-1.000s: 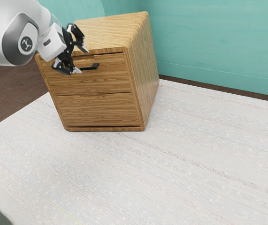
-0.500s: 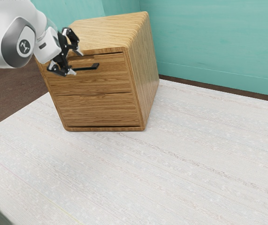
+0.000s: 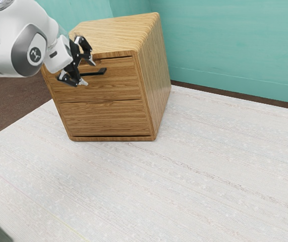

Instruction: Pull the drawer handle with one arm to open the drawer

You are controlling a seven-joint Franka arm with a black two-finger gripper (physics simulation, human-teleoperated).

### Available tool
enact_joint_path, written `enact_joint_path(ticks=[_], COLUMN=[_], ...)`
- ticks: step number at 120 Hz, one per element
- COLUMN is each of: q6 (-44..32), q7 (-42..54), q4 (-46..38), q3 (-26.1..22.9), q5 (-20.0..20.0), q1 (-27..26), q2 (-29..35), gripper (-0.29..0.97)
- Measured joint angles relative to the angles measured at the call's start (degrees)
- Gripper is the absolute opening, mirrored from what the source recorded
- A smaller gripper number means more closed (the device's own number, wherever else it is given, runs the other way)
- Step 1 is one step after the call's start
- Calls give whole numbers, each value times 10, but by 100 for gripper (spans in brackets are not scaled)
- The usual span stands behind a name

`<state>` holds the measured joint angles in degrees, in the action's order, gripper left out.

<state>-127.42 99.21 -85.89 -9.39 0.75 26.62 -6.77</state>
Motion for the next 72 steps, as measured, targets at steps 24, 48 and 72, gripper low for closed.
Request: enact_joint_path(ticks=[24,48,72], q6=[-4,-4,-3], q7=[4,10,11], q4=[2,1,0], q3=[4,24,27], q5=[0,1,0], q1=[-4,-3,-6], q2=[-10,-10,-13], gripper=[50,31,59])
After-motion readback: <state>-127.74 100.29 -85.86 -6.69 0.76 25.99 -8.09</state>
